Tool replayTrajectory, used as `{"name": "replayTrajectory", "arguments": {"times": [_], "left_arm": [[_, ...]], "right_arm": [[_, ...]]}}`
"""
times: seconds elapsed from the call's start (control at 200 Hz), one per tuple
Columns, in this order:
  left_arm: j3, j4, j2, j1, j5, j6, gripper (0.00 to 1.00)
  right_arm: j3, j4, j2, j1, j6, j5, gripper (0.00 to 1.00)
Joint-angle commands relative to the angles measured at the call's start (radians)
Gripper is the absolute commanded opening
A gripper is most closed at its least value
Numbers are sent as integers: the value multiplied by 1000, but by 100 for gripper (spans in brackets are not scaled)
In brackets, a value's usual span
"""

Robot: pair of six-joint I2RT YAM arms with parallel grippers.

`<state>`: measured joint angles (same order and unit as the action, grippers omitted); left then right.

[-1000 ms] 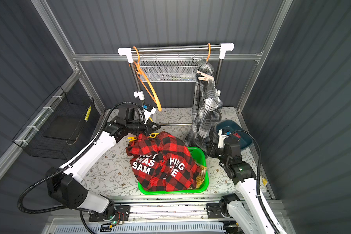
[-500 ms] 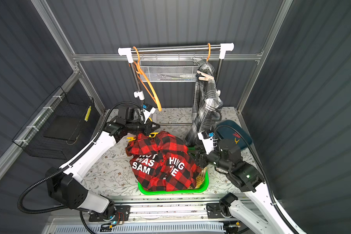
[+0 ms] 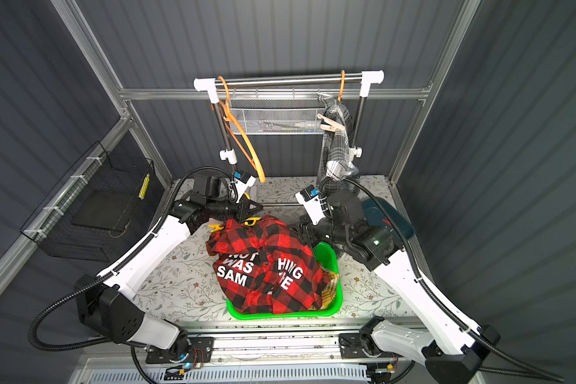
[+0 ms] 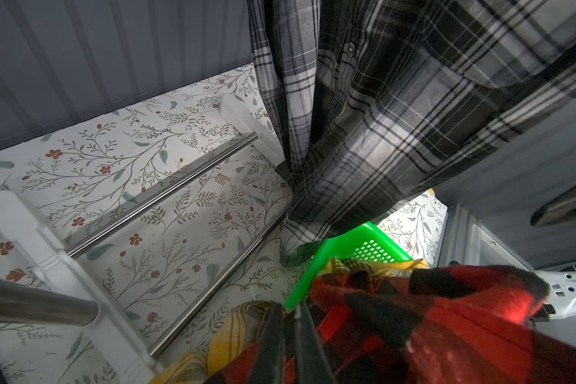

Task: Remove the clothespins securing long-sleeve shirts to the hanger
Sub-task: Remove the clamp from the hanger.

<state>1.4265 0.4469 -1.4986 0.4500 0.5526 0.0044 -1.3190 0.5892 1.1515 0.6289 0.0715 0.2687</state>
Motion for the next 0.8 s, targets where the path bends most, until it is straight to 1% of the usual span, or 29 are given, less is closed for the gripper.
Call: {"name": "replayTrajectory", "arguments": {"times": [0.0, 0.135, 0.235, 0.365, 0.445, 0.535, 0.635, 0.655, 0.675, 0.7, 0.736, 0.796], "left_arm": [[-38, -43, 43, -6, 54, 25, 0], [-47, -76, 56, -6, 85, 19, 0], [-55, -108, 67, -5, 99, 7, 0], [-55, -144, 68, -4, 107, -10, 0], [-56, -162, 70, -6, 118, -20, 0], [-65, -184, 77, -4, 117, -27, 0], [-76, -199, 95, -5, 111, -32, 18], [-79, -201, 100, -5, 106, -32, 24], [-82, -205, 105, -5, 101, -33, 33], [-88, -212, 113, -5, 93, -37, 40], [-96, -225, 124, -5, 85, -39, 46], [-111, -239, 139, -7, 75, -45, 60]], "right_arm": [[-51, 23, 61, 10, -32, 3, 57], [-63, 13, 113, 25, -29, 42, 57], [-60, 13, 139, 46, -26, 43, 57], [-47, 11, 155, 70, -17, 52, 53], [-30, 8, 152, 77, -10, 50, 44], [-6, 1, 134, 78, -1, 34, 25], [23, -4, 106, 76, 6, 5, 6], [29, -4, 102, 75, 8, 2, 3], [34, -6, 96, 73, 9, 0, 0], [42, -9, 90, 71, 13, 0, 0], [57, -19, 79, 66, 21, 3, 0], [83, -38, 61, 55, 39, 14, 0]]}}
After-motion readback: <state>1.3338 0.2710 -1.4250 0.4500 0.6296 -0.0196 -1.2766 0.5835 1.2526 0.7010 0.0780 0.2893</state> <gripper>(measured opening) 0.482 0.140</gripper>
